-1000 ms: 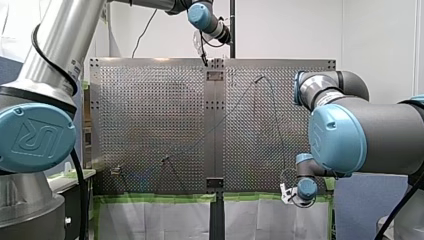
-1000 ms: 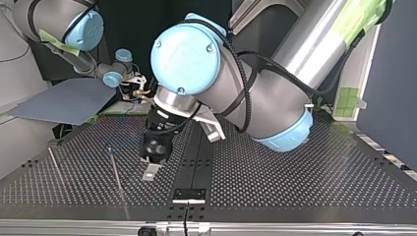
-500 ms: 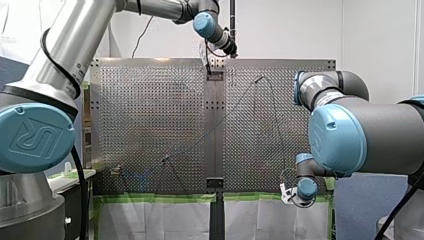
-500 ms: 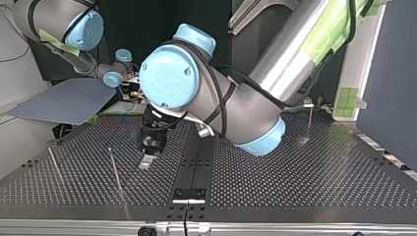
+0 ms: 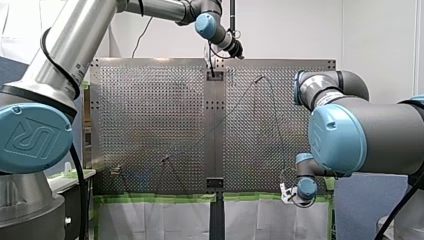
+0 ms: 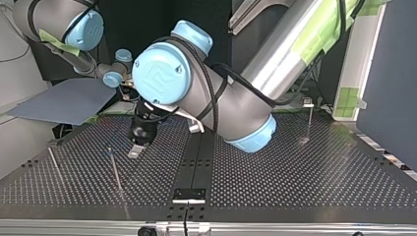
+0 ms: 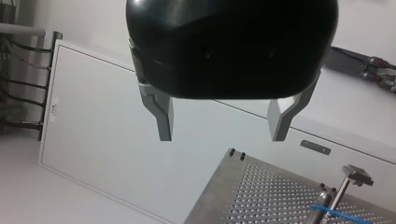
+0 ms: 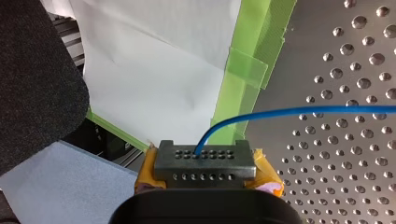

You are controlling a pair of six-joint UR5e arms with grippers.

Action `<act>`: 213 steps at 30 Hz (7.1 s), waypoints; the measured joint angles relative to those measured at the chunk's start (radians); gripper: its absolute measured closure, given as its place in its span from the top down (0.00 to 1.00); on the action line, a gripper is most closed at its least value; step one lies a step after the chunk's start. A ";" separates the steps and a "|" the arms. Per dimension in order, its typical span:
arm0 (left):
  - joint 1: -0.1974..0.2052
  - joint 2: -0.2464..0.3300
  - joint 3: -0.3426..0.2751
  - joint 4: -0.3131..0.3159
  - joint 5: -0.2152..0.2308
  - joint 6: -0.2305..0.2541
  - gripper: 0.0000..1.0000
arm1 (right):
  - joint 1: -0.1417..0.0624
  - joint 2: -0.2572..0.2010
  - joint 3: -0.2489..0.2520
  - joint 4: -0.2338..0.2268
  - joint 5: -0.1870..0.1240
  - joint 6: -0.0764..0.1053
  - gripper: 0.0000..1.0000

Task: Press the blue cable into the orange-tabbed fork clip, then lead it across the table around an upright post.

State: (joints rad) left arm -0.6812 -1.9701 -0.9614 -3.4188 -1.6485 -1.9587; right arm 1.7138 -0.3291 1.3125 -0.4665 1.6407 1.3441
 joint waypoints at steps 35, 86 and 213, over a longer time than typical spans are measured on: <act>-0.019 -0.045 0.000 -0.169 -0.136 0.089 1.00 | 0.002 -0.006 -0.002 0.012 -0.005 0.000 0.00; -0.001 0.162 -0.357 0.166 -0.213 -0.055 1.00 | 0.009 -0.021 -0.006 0.018 -0.015 0.000 0.00; 0.032 -0.090 -1.290 1.099 -0.277 0.031 1.00 | 0.020 -0.028 -0.011 0.025 -0.008 -0.015 0.00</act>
State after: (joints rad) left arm -0.6492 -2.0605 -2.2510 -2.3201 -1.9258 -1.9281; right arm 1.7342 -0.3569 1.3019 -0.4420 1.6323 1.3287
